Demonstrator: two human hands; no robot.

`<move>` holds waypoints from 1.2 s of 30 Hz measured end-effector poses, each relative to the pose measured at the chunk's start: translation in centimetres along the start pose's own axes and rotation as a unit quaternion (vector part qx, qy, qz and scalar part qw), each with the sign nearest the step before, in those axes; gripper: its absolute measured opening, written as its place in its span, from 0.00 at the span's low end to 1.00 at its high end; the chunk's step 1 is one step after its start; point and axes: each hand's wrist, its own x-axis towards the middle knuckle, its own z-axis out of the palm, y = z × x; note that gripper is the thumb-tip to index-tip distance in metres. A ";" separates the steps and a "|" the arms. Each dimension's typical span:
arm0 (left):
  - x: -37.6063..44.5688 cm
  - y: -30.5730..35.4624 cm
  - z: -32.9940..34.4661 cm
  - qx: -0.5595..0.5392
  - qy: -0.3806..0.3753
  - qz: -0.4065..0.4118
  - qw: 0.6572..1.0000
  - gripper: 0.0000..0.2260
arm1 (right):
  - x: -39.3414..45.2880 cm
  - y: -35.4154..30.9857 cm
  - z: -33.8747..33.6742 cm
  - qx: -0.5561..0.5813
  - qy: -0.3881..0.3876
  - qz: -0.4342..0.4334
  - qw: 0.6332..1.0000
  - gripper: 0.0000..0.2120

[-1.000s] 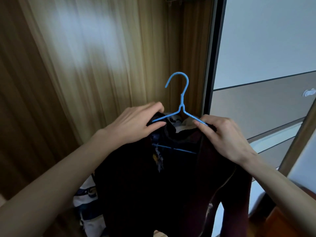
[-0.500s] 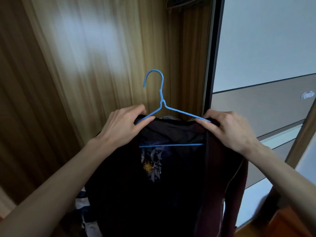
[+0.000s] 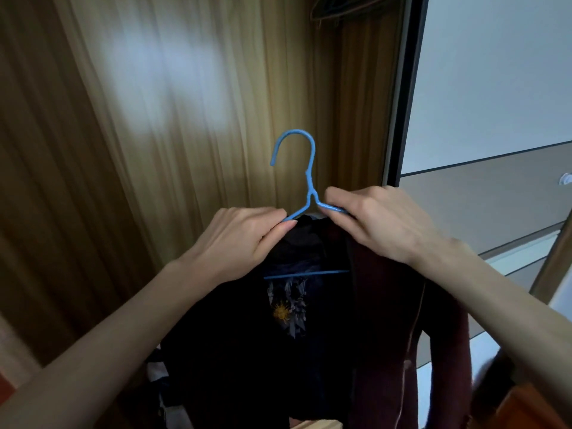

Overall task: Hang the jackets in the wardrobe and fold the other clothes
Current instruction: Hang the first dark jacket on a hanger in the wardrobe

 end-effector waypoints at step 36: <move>-7.4 -11.6 1.0 -0.130 -0.065 -0.229 0.962 0.26 | -0.8 2.8 4.7 0.162 0.003 0.155 0.975 0.18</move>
